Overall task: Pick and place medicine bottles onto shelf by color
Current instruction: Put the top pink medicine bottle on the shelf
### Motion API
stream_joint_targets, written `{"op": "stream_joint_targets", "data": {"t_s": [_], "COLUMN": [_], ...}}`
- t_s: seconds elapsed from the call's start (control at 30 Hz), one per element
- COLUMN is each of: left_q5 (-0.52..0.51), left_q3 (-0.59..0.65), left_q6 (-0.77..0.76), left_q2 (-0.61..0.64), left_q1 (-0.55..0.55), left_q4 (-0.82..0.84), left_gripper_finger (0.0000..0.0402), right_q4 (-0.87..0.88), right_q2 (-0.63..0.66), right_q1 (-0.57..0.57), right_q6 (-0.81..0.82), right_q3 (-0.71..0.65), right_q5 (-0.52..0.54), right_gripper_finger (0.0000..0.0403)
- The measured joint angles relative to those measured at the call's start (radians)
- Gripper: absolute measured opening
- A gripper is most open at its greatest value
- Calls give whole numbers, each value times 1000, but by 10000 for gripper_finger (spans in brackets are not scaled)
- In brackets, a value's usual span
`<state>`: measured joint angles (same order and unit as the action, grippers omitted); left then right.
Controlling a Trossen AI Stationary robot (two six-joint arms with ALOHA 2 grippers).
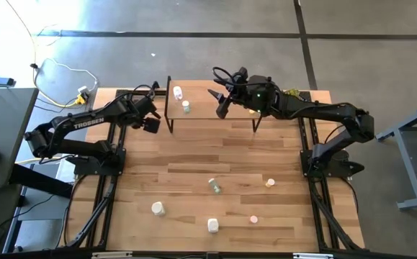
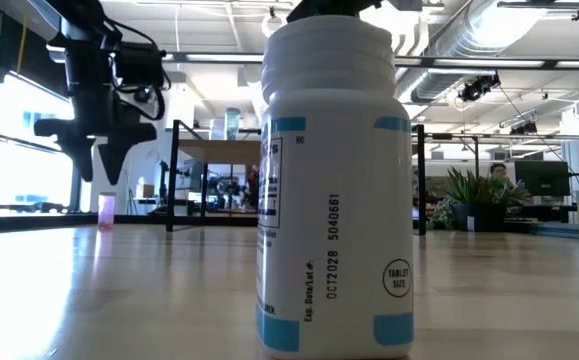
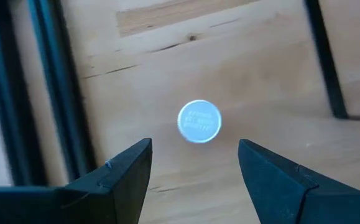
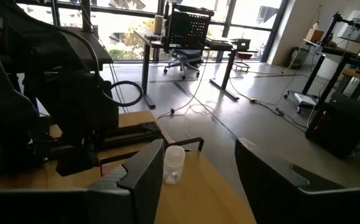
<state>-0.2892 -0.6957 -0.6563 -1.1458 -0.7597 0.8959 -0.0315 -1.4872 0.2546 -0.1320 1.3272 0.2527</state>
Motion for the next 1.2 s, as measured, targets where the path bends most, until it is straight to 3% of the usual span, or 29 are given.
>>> {"op": "stream_joint_targets", "data": {"t_s": [0.43,0.93,1.2], "left_q5": [-59,-55,-53], "left_q3": [14,14,14], "left_q6": [-130,-197,-182], "left_q2": [-9,-179,-192], "left_q1": [0,0,0], "left_q4": [-57,-108,-115], "left_gripper_finger": [229,229,186], "right_q4": [6,6,6], "right_q2": [0,0,0], "right_q1": [0,0,0], "right_q6": [-7,-28,-60], "right_q3": [0,0,0], "right_q5": [-2,-2,-2], "right_gripper_finger": [191,191,191]}}
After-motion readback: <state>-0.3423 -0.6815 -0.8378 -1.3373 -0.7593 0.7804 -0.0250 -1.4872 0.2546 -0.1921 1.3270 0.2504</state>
